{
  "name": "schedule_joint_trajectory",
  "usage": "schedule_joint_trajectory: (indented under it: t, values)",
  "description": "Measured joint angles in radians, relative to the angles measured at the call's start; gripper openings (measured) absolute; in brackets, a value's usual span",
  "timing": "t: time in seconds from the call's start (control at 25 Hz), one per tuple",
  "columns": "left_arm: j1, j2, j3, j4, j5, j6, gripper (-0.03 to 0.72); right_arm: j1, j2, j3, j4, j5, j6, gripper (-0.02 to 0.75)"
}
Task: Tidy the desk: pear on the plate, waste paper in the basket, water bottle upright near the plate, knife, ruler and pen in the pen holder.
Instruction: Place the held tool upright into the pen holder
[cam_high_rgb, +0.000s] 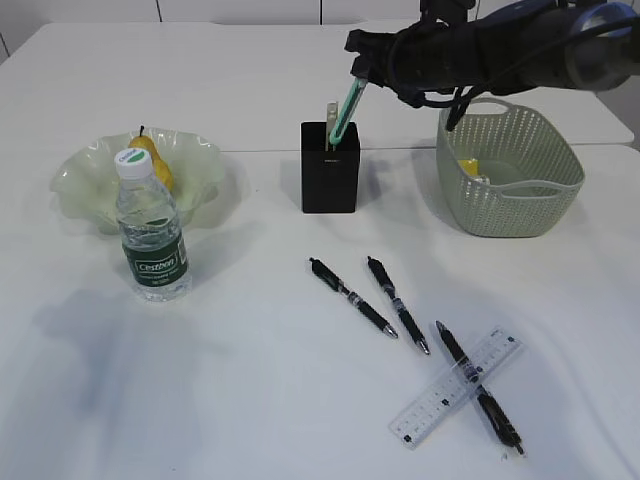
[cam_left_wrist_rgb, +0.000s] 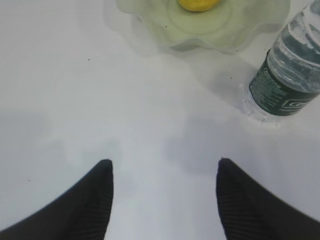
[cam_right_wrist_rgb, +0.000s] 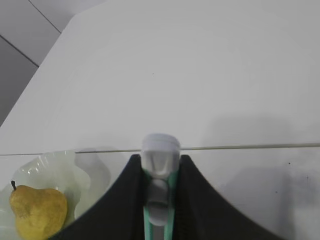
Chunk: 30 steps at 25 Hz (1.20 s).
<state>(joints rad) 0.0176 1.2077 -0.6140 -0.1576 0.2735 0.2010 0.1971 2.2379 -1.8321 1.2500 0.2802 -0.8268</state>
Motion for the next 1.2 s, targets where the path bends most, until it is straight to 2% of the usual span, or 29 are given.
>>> schedule_joint_trajectory:
  t: [0.6, 0.8, 1.0, 1.2]
  values:
    - [0.000, 0.000, 0.000, 0.000, 0.003, 0.000, 0.445, -0.001, 0.072, -0.028, 0.021, 0.000, 0.000, 0.131]
    - [0.000, 0.000, 0.000, 0.000, 0.004, 0.000, 0.444, -0.001, 0.072, -0.028, 0.025, 0.017, 0.000, 0.170]
    - [0.000, 0.000, 0.000, 0.000, 0.004, 0.000, 0.444, -0.001, 0.072, -0.028, 0.047, 0.044, -0.002, 0.249]
    - [0.000, 0.000, 0.000, 0.000, 0.010, 0.000, 0.443, -0.001, 0.072, -0.028, 0.056, 0.056, -0.002, 0.270]
